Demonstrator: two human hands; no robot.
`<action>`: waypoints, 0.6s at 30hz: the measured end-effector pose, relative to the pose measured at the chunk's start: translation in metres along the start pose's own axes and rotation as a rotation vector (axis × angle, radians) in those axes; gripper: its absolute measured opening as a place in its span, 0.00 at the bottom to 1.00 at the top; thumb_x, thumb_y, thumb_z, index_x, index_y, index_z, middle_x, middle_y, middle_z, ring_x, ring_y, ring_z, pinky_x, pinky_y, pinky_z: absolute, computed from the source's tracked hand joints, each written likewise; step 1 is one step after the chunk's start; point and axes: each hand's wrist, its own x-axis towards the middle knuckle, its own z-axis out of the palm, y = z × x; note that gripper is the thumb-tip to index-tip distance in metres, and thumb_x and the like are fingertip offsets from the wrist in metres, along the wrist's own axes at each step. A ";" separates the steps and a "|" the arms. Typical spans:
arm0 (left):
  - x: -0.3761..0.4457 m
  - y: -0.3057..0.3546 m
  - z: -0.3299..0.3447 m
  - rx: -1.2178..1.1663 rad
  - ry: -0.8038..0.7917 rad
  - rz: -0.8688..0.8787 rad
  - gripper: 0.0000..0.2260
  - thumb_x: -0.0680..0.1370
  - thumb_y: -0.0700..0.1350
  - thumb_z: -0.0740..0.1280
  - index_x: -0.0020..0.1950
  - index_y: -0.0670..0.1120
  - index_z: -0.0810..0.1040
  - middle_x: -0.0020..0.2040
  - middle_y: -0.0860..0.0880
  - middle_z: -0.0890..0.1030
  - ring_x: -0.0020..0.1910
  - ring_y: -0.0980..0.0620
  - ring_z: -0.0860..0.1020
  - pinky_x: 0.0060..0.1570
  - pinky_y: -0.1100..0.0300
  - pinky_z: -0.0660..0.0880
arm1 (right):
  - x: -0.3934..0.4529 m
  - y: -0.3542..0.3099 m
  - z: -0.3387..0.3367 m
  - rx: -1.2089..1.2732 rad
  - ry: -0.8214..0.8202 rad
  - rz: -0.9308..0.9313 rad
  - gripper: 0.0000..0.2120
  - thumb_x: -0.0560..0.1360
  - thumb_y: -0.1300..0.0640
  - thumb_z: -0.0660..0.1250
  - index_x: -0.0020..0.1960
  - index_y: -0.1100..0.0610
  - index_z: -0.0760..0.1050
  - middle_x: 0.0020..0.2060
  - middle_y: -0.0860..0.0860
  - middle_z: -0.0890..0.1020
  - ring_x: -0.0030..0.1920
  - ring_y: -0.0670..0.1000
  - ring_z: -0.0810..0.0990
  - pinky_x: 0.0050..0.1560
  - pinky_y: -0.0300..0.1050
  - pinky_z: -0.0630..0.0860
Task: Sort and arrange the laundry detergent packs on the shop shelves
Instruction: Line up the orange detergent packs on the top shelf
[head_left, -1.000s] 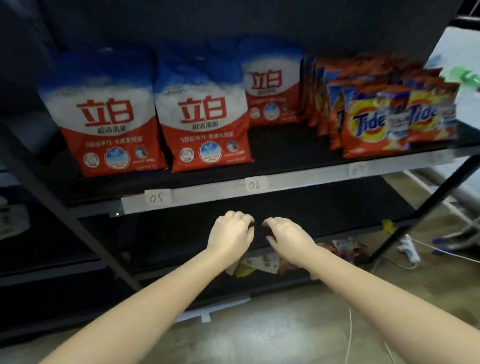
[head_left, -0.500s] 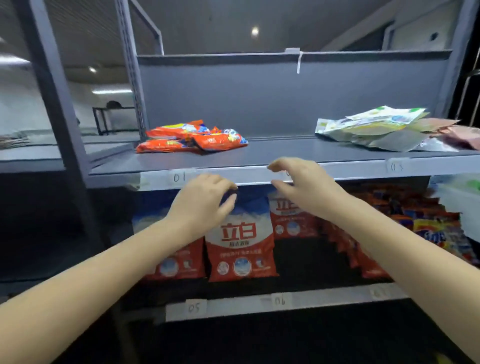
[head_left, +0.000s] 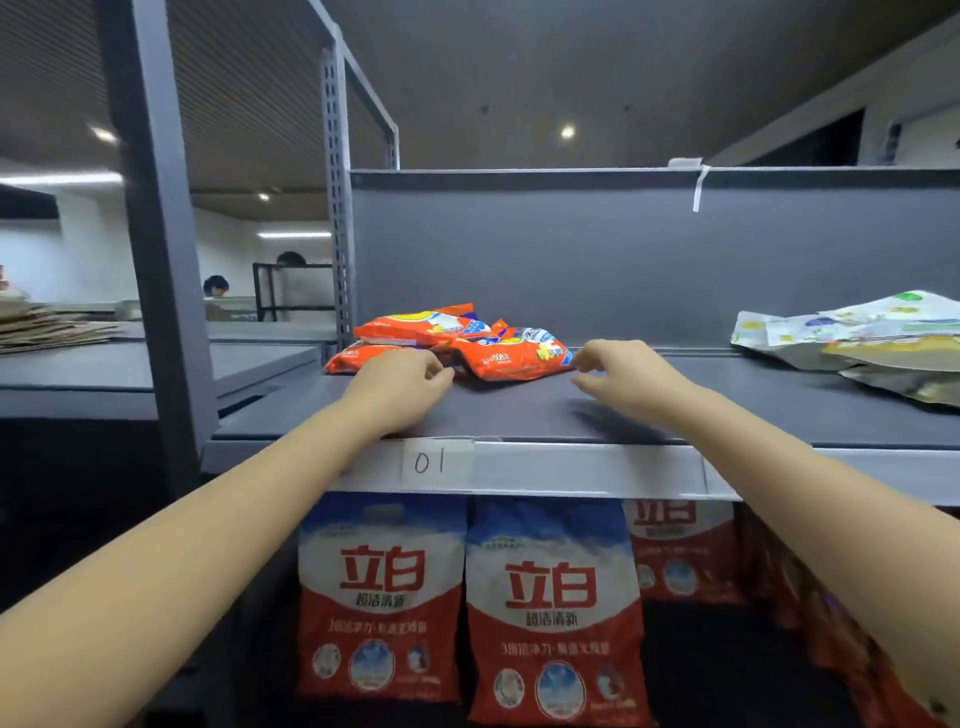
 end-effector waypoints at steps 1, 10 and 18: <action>0.012 0.002 0.000 0.000 -0.033 -0.037 0.16 0.82 0.51 0.55 0.55 0.45 0.79 0.53 0.45 0.80 0.54 0.45 0.75 0.43 0.58 0.65 | 0.014 0.004 0.002 -0.011 -0.013 0.006 0.15 0.78 0.54 0.60 0.62 0.59 0.74 0.59 0.54 0.79 0.60 0.55 0.74 0.59 0.47 0.71; 0.110 0.004 0.037 -0.612 -0.203 -0.429 0.14 0.80 0.54 0.59 0.48 0.43 0.74 0.38 0.46 0.76 0.37 0.50 0.75 0.36 0.60 0.73 | 0.118 0.037 0.035 0.041 -0.201 0.160 0.22 0.79 0.47 0.57 0.62 0.64 0.73 0.57 0.58 0.79 0.60 0.57 0.74 0.56 0.46 0.70; 0.116 0.007 0.051 -0.941 -0.103 -0.485 0.14 0.80 0.41 0.62 0.65 0.38 0.71 0.46 0.42 0.81 0.31 0.53 0.75 0.35 0.61 0.78 | 0.129 0.052 0.045 0.317 -0.159 0.225 0.18 0.79 0.48 0.57 0.51 0.63 0.74 0.45 0.58 0.76 0.44 0.55 0.73 0.46 0.44 0.69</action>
